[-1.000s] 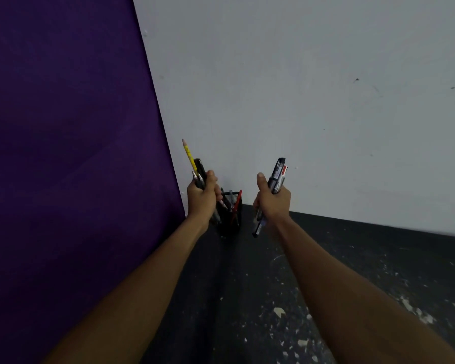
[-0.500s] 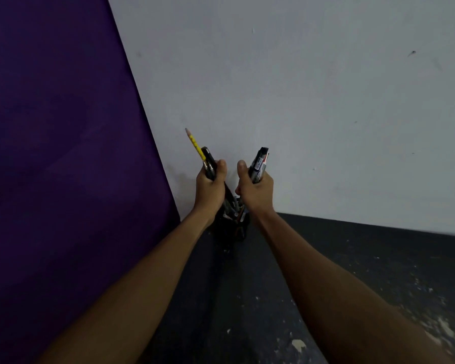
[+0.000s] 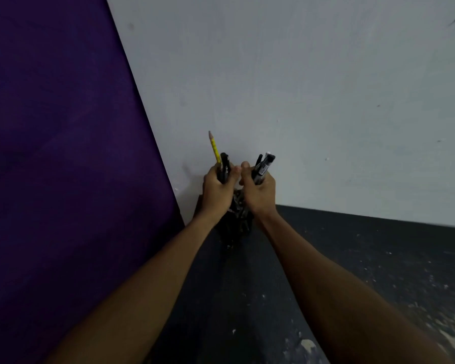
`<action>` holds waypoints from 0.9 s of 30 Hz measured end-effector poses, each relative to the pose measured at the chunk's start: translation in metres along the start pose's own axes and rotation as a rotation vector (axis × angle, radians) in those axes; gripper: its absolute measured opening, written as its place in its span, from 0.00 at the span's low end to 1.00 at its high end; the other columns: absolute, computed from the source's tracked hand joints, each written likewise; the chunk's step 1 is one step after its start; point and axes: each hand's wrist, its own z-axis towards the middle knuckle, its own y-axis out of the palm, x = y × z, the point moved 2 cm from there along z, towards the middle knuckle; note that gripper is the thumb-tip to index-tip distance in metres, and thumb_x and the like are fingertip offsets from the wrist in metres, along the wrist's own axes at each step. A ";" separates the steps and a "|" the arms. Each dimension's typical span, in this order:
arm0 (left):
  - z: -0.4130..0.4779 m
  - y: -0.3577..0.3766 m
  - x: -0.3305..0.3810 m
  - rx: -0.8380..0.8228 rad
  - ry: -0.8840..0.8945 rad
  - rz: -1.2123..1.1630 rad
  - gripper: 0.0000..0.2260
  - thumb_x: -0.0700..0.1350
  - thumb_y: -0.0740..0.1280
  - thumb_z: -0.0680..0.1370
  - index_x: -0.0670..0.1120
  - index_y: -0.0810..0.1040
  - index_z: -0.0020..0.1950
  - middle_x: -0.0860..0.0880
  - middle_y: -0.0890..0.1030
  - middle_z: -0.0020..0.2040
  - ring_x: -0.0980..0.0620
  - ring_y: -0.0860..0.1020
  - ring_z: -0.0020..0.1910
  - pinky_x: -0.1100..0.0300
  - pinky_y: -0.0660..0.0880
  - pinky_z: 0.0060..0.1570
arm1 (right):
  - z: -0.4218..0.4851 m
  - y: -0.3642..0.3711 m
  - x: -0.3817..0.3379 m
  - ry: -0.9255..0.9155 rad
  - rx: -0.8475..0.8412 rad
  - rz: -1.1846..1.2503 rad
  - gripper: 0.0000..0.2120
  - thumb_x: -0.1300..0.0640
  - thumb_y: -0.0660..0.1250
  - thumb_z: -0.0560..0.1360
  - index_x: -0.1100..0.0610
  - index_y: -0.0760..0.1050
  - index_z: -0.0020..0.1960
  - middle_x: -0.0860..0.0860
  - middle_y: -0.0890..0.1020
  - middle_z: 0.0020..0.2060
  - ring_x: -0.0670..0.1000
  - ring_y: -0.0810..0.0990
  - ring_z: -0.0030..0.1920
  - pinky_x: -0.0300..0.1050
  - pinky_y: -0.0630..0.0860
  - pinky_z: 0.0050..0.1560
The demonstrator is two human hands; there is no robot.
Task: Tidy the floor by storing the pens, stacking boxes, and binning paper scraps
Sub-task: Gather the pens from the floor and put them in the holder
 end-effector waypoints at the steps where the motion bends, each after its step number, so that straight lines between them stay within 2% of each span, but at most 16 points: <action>1: -0.001 0.002 0.001 -0.002 0.001 -0.014 0.06 0.51 0.67 0.77 0.49 0.76 0.47 0.56 0.79 0.38 0.65 0.77 0.36 0.71 0.74 0.40 | -0.002 0.000 0.003 0.011 -0.002 0.001 0.22 0.48 0.64 0.78 0.69 0.72 0.39 0.54 0.74 0.29 0.48 0.74 0.31 0.43 0.71 0.32; 3: -0.002 0.006 0.002 0.001 -0.002 -0.044 0.05 0.50 0.67 0.78 0.49 0.76 0.45 0.54 0.79 0.37 0.64 0.78 0.36 0.72 0.74 0.39 | -0.007 -0.002 0.011 0.031 -0.016 -0.012 0.19 0.48 0.64 0.78 0.63 0.72 0.38 0.54 0.75 0.30 0.49 0.74 0.32 0.46 0.71 0.34; 5: -0.002 0.006 0.000 0.022 -0.042 -0.094 0.07 0.50 0.66 0.78 0.46 0.76 0.46 0.50 0.79 0.38 0.59 0.78 0.36 0.69 0.75 0.38 | -0.010 -0.003 0.017 0.061 -0.028 -0.018 0.17 0.48 0.64 0.78 0.58 0.71 0.36 0.55 0.74 0.29 0.52 0.74 0.32 0.50 0.72 0.34; 8: -0.002 0.005 -0.004 0.015 -0.131 -0.174 0.09 0.48 0.66 0.78 0.43 0.78 0.46 0.47 0.79 0.39 0.59 0.79 0.35 0.68 0.77 0.36 | -0.012 -0.001 0.020 0.098 -0.062 -0.012 0.20 0.46 0.65 0.77 0.63 0.74 0.38 0.63 0.79 0.31 0.59 0.79 0.33 0.56 0.77 0.34; 9: -0.002 0.005 -0.005 0.009 -0.145 -0.185 0.07 0.47 0.66 0.78 0.45 0.79 0.44 0.48 0.80 0.39 0.59 0.79 0.36 0.66 0.77 0.37 | -0.011 -0.001 0.019 0.098 -0.060 -0.020 0.21 0.47 0.65 0.77 0.65 0.74 0.39 0.63 0.80 0.33 0.59 0.80 0.34 0.55 0.78 0.35; 12: -0.003 0.005 -0.003 -0.009 -0.144 -0.229 0.07 0.42 0.66 0.77 0.49 0.79 0.40 0.48 0.82 0.40 0.54 0.81 0.41 0.60 0.78 0.45 | -0.009 -0.001 0.014 0.061 -0.055 -0.058 0.19 0.49 0.65 0.78 0.63 0.72 0.37 0.54 0.76 0.28 0.48 0.75 0.30 0.45 0.71 0.31; 16: 0.000 0.004 0.006 -0.050 -0.078 -0.220 0.08 0.38 0.66 0.77 0.48 0.79 0.41 0.38 0.82 0.46 0.45 0.81 0.48 0.54 0.78 0.52 | -0.008 -0.002 0.008 0.020 -0.097 -0.064 0.24 0.50 0.63 0.79 0.70 0.70 0.37 0.58 0.73 0.28 0.51 0.71 0.29 0.44 0.67 0.29; 18: 0.001 0.005 0.006 -0.060 -0.063 -0.184 0.07 0.37 0.65 0.77 0.47 0.78 0.41 0.40 0.82 0.44 0.47 0.82 0.47 0.55 0.78 0.53 | -0.007 -0.003 0.009 0.033 -0.090 -0.074 0.22 0.51 0.63 0.79 0.69 0.71 0.36 0.58 0.72 0.29 0.50 0.71 0.30 0.44 0.67 0.30; 21: 0.000 0.007 0.002 -0.066 -0.048 -0.084 0.04 0.38 0.64 0.78 0.44 0.76 0.44 0.48 0.81 0.40 0.53 0.80 0.43 0.59 0.77 0.51 | -0.005 -0.004 0.014 0.078 -0.091 -0.093 0.16 0.52 0.63 0.79 0.62 0.73 0.38 0.56 0.76 0.31 0.49 0.74 0.32 0.43 0.71 0.33; 22: 0.000 0.007 -0.001 -0.072 -0.046 -0.064 0.03 0.40 0.65 0.78 0.42 0.77 0.45 0.48 0.80 0.40 0.53 0.80 0.43 0.58 0.76 0.50 | -0.005 -0.004 0.015 0.095 -0.090 -0.087 0.15 0.52 0.63 0.79 0.62 0.74 0.40 0.55 0.78 0.32 0.49 0.76 0.33 0.44 0.72 0.35; 24: -0.001 0.007 -0.004 -0.070 -0.041 -0.028 0.09 0.45 0.67 0.78 0.38 0.78 0.46 0.44 0.81 0.40 0.50 0.81 0.42 0.55 0.77 0.48 | -0.004 -0.005 0.016 0.093 -0.098 -0.070 0.14 0.52 0.63 0.79 0.63 0.77 0.45 0.55 0.82 0.38 0.51 0.81 0.40 0.47 0.77 0.40; 27: -0.005 0.009 -0.004 -0.057 -0.004 -0.014 0.10 0.50 0.69 0.75 0.43 0.76 0.46 0.49 0.81 0.37 0.55 0.81 0.39 0.63 0.78 0.41 | -0.003 -0.005 0.016 0.057 -0.107 -0.070 0.13 0.53 0.63 0.79 0.63 0.77 0.48 0.58 0.83 0.41 0.54 0.83 0.44 0.52 0.78 0.45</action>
